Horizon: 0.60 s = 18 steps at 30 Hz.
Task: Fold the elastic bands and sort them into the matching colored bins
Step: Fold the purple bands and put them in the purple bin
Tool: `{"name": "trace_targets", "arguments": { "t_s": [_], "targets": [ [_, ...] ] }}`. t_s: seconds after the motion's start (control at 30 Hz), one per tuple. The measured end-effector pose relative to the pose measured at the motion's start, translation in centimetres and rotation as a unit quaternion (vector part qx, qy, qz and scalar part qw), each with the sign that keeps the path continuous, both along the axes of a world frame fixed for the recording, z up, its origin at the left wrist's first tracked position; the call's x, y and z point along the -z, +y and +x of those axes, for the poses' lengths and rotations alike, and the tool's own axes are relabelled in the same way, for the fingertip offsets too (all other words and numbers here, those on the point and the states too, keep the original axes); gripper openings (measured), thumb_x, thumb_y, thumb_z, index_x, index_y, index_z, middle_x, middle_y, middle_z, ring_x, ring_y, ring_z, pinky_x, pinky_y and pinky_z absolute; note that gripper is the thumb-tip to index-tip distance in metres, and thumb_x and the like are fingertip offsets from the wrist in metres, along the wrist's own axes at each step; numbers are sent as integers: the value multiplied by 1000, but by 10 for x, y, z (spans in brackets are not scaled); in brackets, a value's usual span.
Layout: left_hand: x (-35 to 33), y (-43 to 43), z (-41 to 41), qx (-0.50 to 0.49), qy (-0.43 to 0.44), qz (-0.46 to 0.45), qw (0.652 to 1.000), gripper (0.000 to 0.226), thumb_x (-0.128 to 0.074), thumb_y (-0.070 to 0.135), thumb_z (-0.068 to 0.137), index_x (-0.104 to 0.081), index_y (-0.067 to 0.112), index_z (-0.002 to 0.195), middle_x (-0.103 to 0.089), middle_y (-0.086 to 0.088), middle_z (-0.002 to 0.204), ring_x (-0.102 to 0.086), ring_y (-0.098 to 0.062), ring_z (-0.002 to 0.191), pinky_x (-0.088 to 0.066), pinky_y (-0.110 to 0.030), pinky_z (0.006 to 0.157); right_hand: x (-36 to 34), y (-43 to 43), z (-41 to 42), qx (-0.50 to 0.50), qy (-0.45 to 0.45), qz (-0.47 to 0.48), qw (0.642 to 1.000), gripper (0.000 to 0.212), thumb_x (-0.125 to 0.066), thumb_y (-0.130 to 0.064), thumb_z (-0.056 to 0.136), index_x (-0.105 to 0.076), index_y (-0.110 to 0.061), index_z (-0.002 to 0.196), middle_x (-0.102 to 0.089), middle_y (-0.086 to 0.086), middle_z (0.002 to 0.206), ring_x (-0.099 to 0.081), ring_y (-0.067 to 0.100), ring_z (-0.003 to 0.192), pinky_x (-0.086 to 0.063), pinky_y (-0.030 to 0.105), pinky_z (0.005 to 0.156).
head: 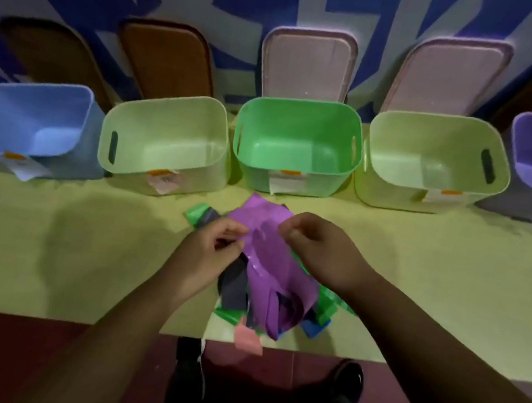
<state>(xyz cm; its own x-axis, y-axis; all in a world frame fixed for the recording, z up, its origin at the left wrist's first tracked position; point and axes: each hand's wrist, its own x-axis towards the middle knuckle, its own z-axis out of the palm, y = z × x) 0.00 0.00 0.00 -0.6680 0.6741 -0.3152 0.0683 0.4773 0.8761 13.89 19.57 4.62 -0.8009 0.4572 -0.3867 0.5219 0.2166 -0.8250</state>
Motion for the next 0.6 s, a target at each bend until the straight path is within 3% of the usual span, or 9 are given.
{"name": "trace_targets", "arguments": {
  "t_s": [0.07, 0.17, 0.2, 0.3, 0.37, 0.47, 0.6],
  "targets": [
    [7, 1, 4, 25, 44, -27, 998, 24, -71, 20, 100, -73, 35, 119, -70, 21, 120, -64, 2, 115, -50, -24, 101, 19, -5, 4, -22, 1, 34, 999, 9, -67, -26, 101, -75, -22, 101, -78, -8, 98, -68, 7, 93, -49, 25, 89],
    [24, -2, 14, 64, 90, -16, 994, 31, -72, 25, 100, -70, 32, 129, -62, 21, 133, -56, 2, 128, -46, -27, 109, 49, -18, 16, -54, -25, 33, 998, 26, -68, -28, 102, -72, -21, 127, -74, -9, 115, -64, 2, 100, -41, 4, 83],
    [29, -3, 17, 72, 114, -8, 991, 33, -73, 26, 99, -69, 29, 131, -62, 19, 134, -55, 0, 130, -45, -28, 110, 54, -21, 18, -59, -27, 34, 997, 33, -69, -28, 101, -70, -22, 134, -72, -10, 119, -64, 2, 104, -41, 3, 86],
    [40, -4, 20, 96, 172, -11, 980, 42, -77, 32, 96, -68, 27, 136, -60, 17, 141, -53, -7, 135, -41, -28, 113, 69, -26, 23, -59, -6, 50, 997, 45, -74, -30, 98, -63, -23, 141, -69, -5, 131, -66, 10, 115, -51, 28, 103],
    [47, -5, 22, 107, 190, -18, 976, 46, -77, 34, 95, -66, 27, 140, -58, 17, 146, -50, -9, 138, -37, -27, 116, 78, -29, 26, -60, 6, 70, 996, 50, -74, -35, 96, -60, -23, 142, -67, -3, 131, -64, 13, 116, -52, 39, 103],
    [58, -7, 23, 112, 196, -17, 974, 48, -74, 36, 98, -63, 30, 144, -56, 21, 149, -48, -6, 140, -35, -26, 117, 91, -36, 29, -56, 22, 103, 993, 52, -71, -42, 94, -57, -26, 142, -63, -5, 131, -61, 16, 118, -52, 43, 102],
    [75, -9, 23, 113, 217, 0, 970, 48, -73, 39, 98, -62, 31, 144, -55, 23, 150, -49, -5, 140, -37, -36, 118, 110, -48, 33, 1, 56, 133, 990, 45, -72, -35, 95, -59, -29, 138, -62, -11, 129, -59, 14, 119, -51, 43, 102]
  ]
}}
